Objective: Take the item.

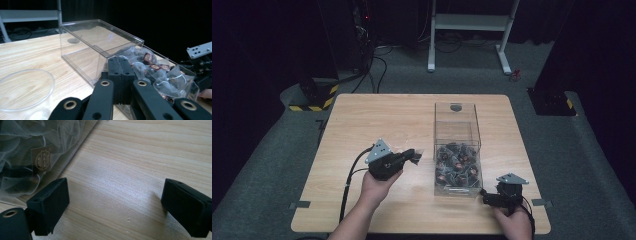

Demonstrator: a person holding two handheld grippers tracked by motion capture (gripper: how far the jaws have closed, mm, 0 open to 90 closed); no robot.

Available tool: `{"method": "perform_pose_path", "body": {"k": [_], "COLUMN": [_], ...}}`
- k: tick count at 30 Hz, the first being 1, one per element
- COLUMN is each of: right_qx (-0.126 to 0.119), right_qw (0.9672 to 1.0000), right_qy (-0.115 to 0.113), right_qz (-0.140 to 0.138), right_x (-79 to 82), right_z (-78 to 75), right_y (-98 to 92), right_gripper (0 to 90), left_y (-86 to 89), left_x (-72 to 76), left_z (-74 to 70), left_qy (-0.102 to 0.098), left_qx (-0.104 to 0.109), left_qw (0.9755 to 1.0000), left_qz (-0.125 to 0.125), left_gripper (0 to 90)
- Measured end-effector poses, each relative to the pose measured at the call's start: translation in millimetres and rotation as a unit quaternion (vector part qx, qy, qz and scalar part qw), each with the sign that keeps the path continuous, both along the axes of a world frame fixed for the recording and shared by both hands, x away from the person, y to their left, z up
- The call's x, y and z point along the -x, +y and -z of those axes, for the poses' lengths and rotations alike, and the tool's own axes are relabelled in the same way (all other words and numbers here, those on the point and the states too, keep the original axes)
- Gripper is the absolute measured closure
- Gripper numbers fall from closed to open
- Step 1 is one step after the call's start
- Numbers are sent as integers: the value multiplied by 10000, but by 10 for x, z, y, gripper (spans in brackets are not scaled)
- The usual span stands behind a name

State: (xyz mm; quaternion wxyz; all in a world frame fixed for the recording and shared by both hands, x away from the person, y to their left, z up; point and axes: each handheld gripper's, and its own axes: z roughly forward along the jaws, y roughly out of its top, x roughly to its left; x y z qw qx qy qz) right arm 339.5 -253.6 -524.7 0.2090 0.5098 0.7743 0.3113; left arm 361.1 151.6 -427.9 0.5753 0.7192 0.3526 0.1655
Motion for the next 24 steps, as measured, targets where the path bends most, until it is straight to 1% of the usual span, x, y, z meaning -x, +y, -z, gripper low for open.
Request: {"method": "perform_pose_path", "body": {"k": [10, 13, 24], "right_qx": [10, 9, 0], "right_qw": [10000, 10000, 10000], "right_qy": [-9, -9, -1], "right_qz": [-13, -13, 0], "right_x": [-2, -2, 0], "right_z": [0, 0, 0], "right_y": [-2, -2, 0], "right_gripper": [79, 79, 79], "left_y": [141, 179, 294], "left_x": [-44, -59, -117], "left_z": [-45, -54, -108], "left_qy": [-45, -60, -121], "left_qx": [-20, -78, -46], "left_qw": [9997, 9995, 9989], "left_qz": [-230, -284, -455], "left_gripper": [900, 900, 899]}}
